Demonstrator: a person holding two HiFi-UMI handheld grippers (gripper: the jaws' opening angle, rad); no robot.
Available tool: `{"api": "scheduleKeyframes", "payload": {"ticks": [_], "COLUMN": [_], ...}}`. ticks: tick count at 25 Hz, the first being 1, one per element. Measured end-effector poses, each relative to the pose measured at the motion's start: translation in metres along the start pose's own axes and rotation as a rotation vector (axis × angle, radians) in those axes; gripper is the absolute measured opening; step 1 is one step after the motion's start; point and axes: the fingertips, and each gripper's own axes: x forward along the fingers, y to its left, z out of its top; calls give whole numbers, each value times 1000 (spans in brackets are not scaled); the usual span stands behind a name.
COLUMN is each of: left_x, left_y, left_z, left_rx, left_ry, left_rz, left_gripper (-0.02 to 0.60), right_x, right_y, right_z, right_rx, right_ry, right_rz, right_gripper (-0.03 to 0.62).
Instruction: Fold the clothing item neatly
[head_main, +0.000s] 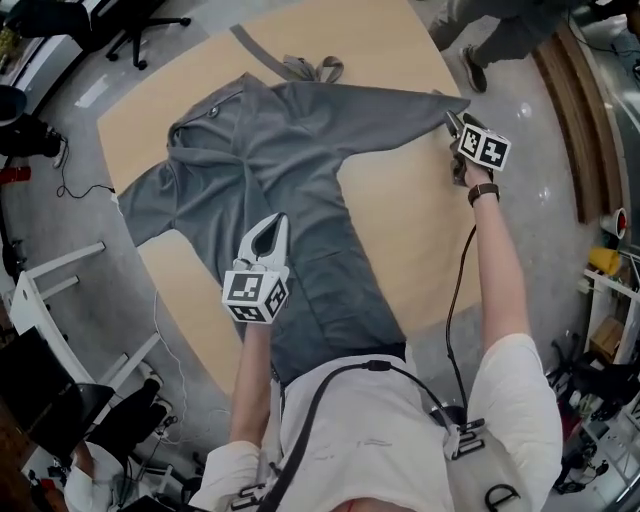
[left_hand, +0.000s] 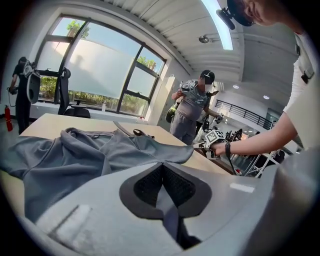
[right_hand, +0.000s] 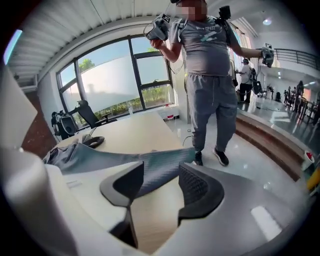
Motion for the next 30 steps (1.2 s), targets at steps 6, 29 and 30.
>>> {"api": "scheduleKeyframes", "payload": {"ticks": [6, 29, 30], "left_x": [11, -68, -79], "left_y": [-14, -6, -2], "left_z": [-6, -3, -5], "left_rx": [28, -81, -88], "left_ry": [32, -110, -121], "left_rz": [-23, 50, 63], "left_gripper": [2, 2, 2], "right_x": [28, -229, -240], "right_y": [-27, 276, 302], "right_z": [6, 104, 96], "right_rx": [-70, -93, -115], "right_ry": [46, -362, -350], "right_rz": [-26, 543, 574], "right_gripper": [241, 14, 14]}}
